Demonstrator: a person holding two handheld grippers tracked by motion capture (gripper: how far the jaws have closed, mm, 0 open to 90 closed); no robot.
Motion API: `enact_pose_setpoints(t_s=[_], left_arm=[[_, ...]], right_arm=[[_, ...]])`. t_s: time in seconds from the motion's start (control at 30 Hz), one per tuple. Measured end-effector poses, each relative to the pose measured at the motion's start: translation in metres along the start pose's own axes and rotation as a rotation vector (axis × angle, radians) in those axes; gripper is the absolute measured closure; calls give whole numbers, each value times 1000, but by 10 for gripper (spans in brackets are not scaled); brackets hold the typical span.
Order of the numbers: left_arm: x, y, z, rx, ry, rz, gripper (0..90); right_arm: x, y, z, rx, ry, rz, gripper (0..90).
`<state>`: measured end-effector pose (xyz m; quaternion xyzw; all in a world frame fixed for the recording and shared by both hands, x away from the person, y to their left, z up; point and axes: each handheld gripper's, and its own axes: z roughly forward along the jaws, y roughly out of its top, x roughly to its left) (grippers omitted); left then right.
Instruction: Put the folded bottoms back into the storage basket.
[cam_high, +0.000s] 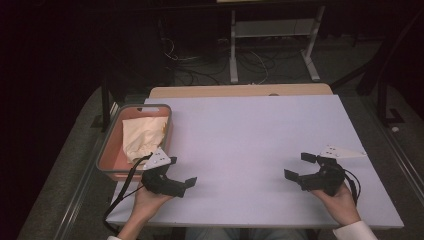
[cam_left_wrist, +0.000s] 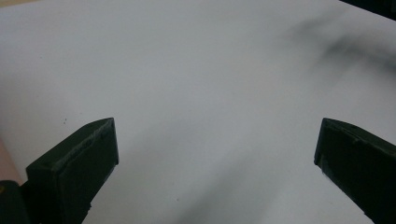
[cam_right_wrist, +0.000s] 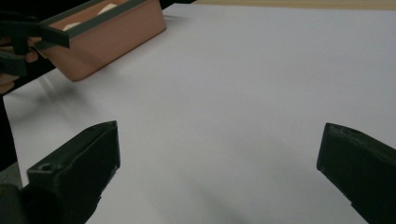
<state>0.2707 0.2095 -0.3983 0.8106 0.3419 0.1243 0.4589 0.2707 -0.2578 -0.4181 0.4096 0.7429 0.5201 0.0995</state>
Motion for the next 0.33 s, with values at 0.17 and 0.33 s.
enact_pose_setpoints(t_s=[0.17,0.33], left_arm=[[-1,-2,1,8,3,17,0],[-2,-3,2,14,-1,23,0]], right_arm=[[-3,-9,-6,19,-15,-5,0],[-8,-15,-8,31,-21,-5,0]])
